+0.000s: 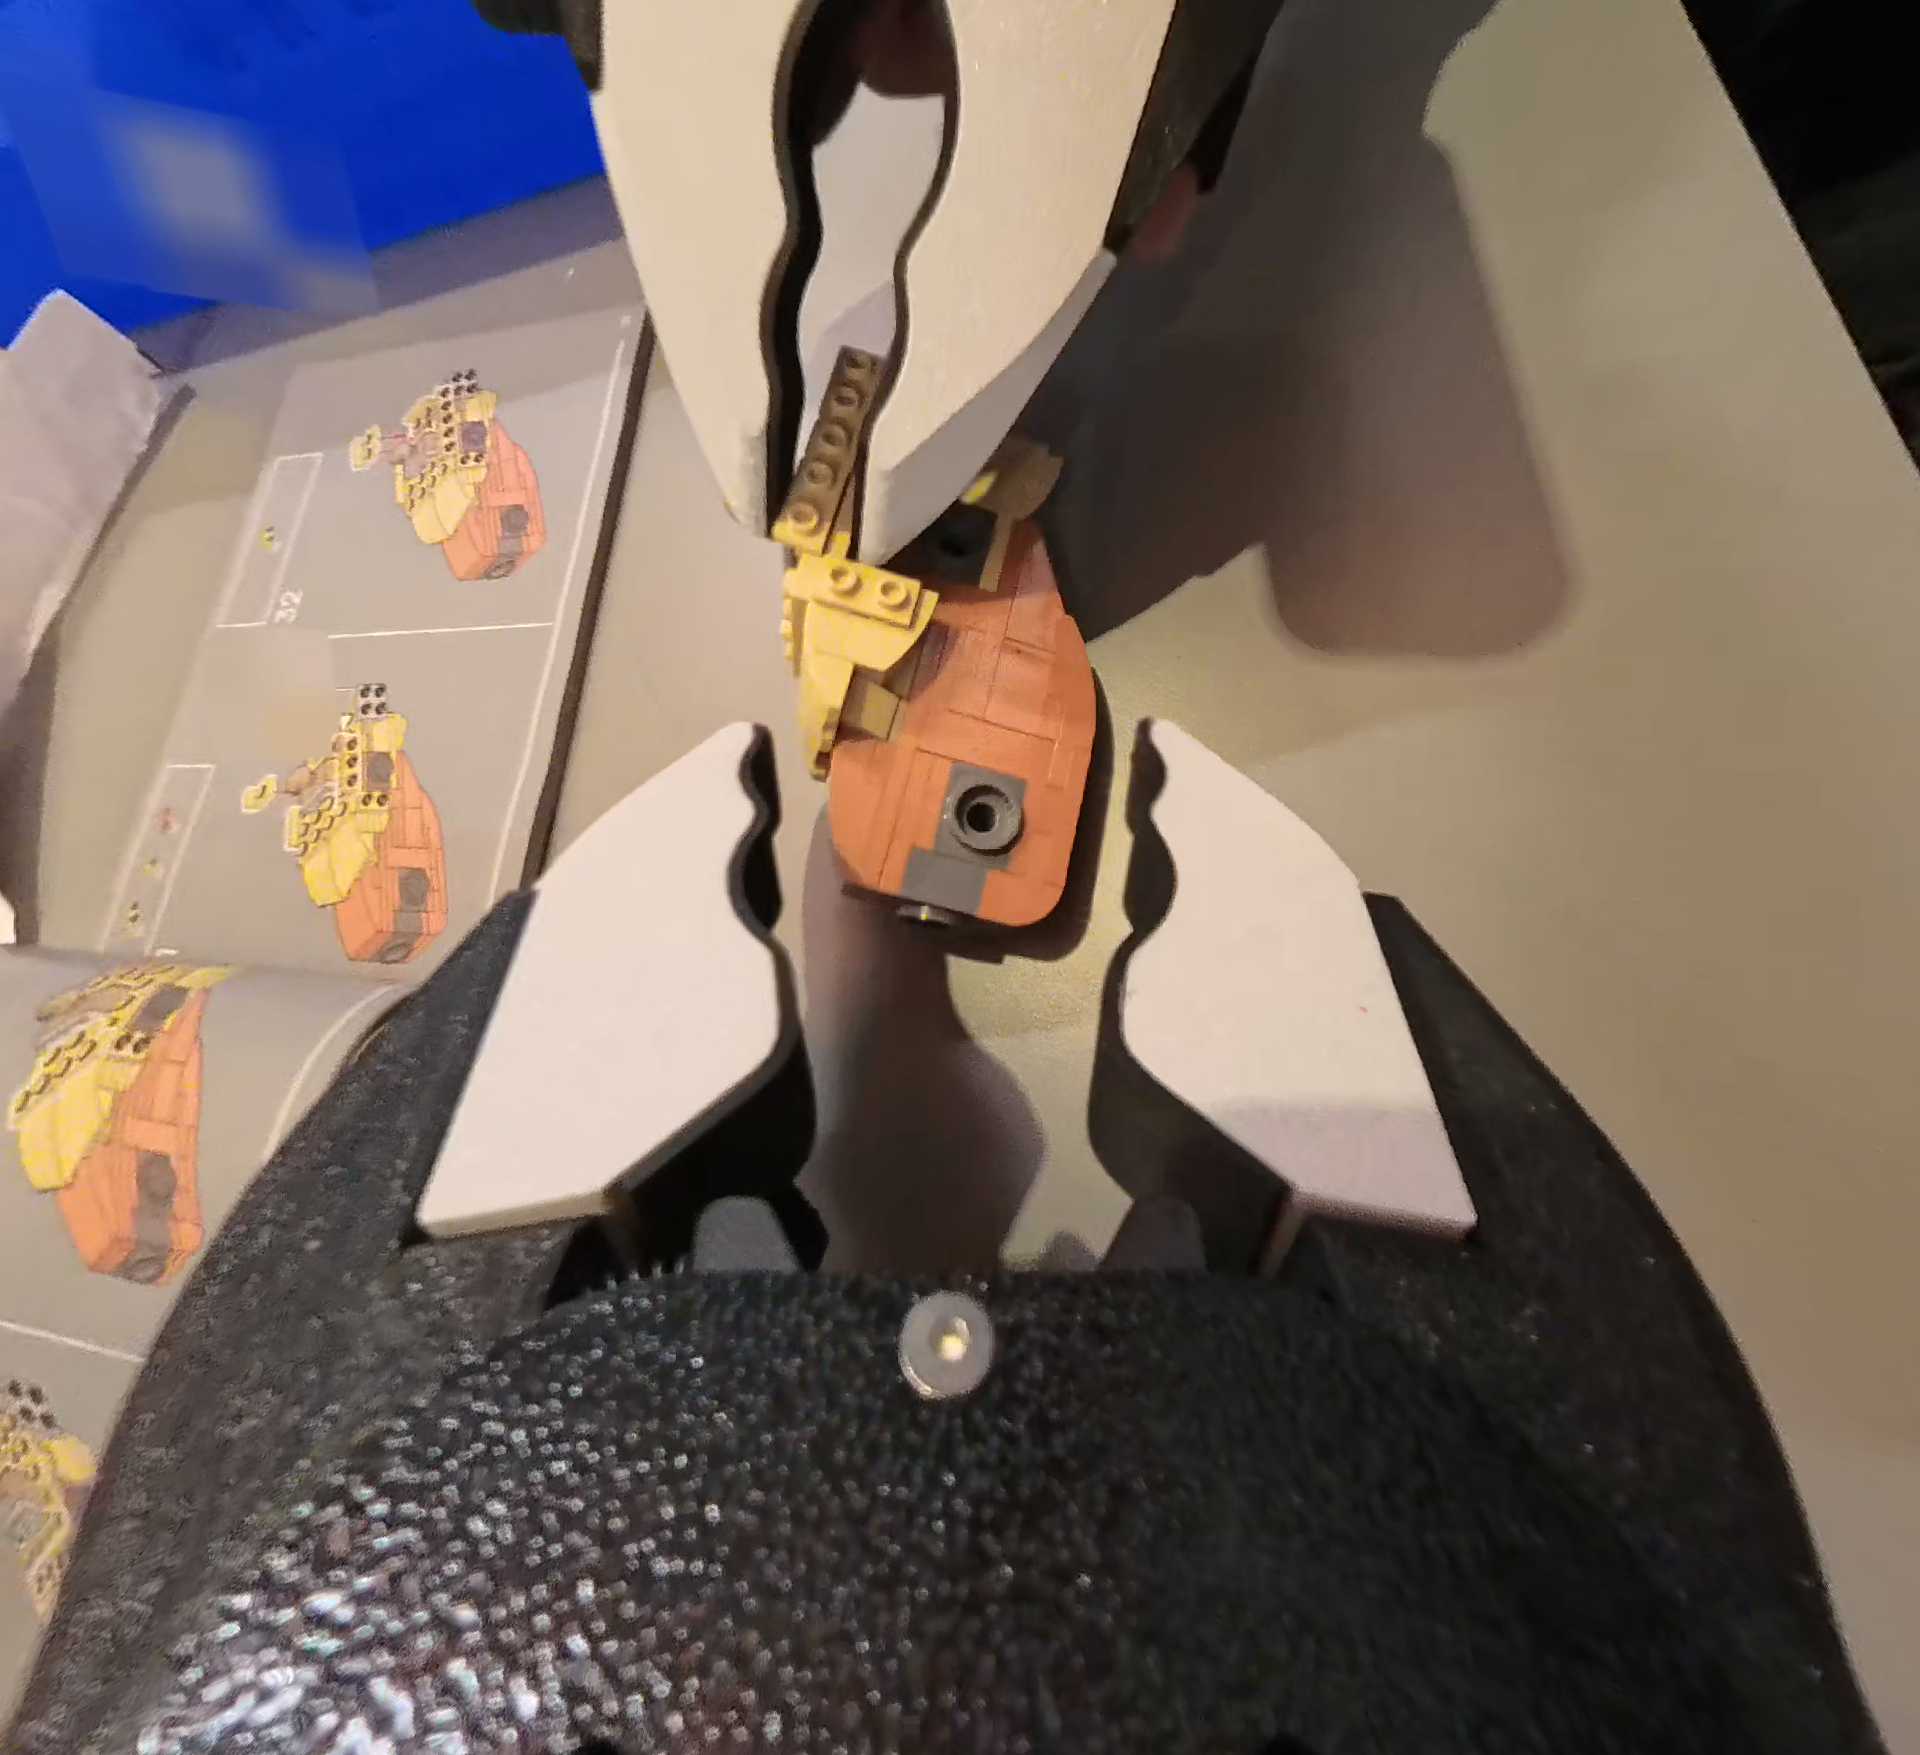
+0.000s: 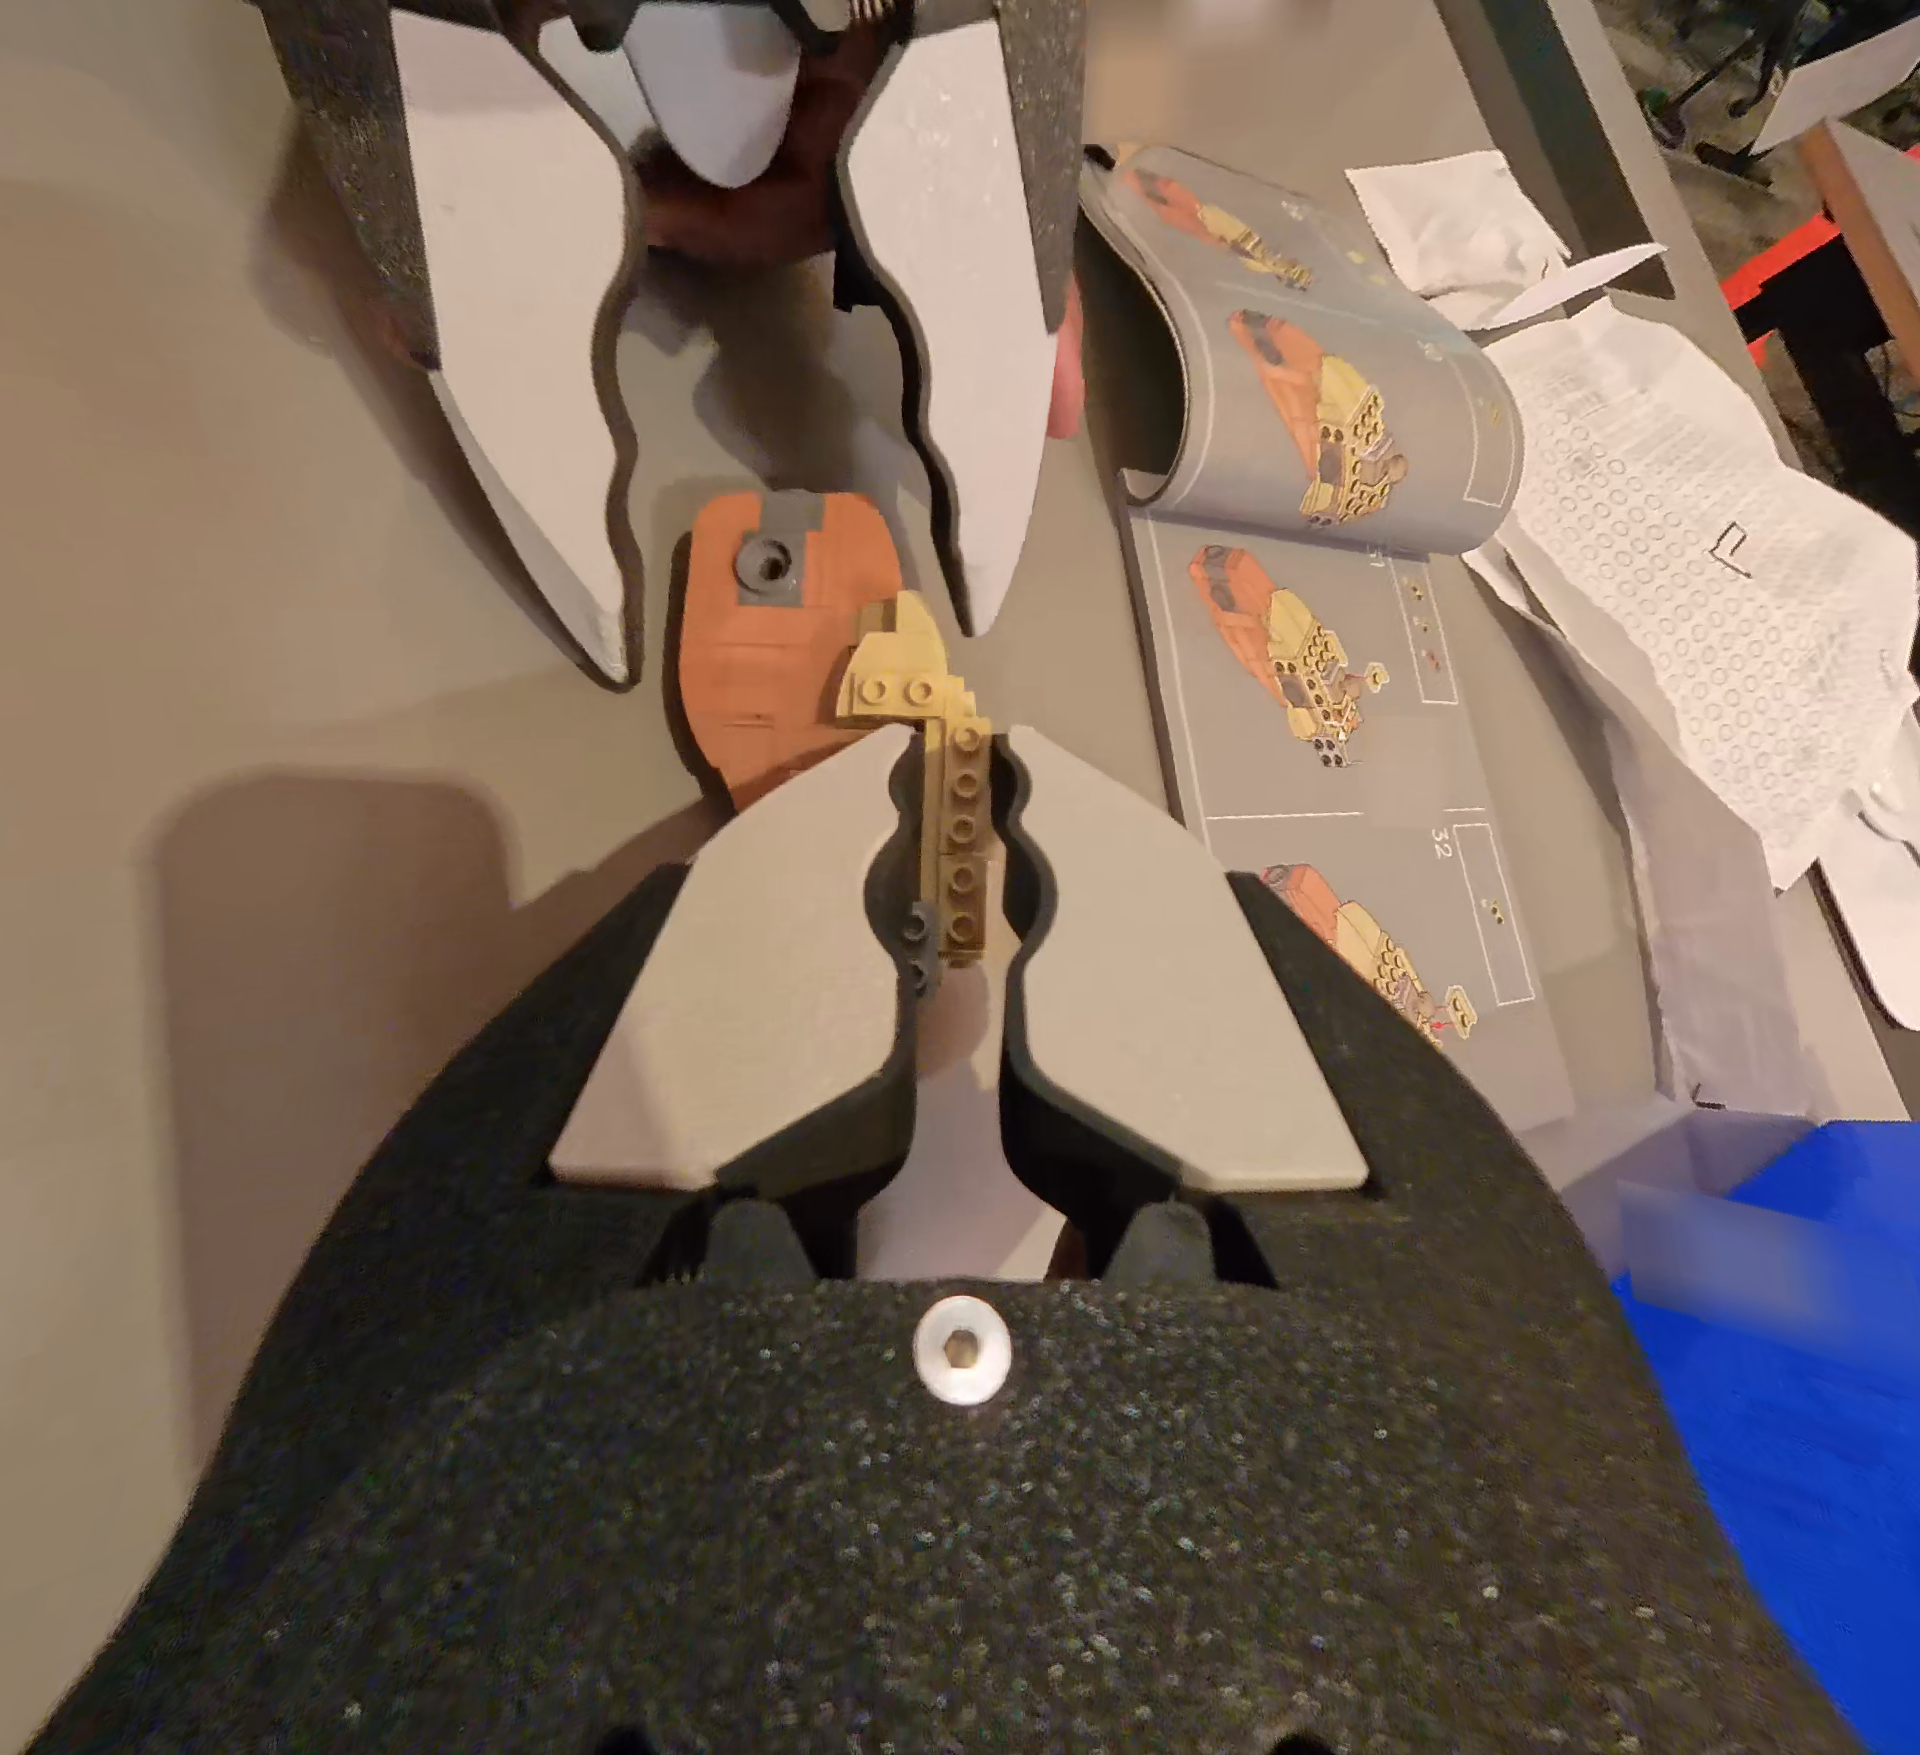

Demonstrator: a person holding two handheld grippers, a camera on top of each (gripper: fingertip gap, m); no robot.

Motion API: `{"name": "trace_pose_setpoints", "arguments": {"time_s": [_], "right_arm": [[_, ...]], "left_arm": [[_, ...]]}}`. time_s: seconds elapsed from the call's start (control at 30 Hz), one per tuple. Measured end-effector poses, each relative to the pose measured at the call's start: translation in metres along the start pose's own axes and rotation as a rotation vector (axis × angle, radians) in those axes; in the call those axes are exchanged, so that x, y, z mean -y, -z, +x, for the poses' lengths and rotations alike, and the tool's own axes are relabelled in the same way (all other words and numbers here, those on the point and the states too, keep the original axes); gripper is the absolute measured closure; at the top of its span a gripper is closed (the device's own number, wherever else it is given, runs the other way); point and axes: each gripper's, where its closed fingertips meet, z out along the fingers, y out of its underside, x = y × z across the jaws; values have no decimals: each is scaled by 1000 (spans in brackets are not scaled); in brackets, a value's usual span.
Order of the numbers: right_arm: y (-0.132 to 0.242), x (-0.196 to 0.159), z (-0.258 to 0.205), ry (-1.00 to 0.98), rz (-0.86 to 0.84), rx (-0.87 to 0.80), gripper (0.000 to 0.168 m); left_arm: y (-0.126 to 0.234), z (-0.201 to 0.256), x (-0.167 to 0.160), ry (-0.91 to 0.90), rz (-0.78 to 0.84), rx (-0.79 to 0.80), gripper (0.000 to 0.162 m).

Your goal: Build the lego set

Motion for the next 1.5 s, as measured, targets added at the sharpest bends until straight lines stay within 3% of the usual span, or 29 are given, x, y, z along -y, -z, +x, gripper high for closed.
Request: {"name": "trace_pose_setpoints", "arguments": {"time_s": [0.13,1.13,1.37,1.5], "right_arm": [[-3,-5,3,68,-47,-25,156],[-6,-5,5,100,-47,26,157],[7,-1,13,81,-11,-23,140],[21,-12,15,-69,6,-8,132]], "left_arm": [[-3,-1,1,13,-1,-10,111],[-2,-2,3,11,19,16,111],[-1,-2,5,-34,14,47,111],[0,0,8,-124,14,85,112]]}}
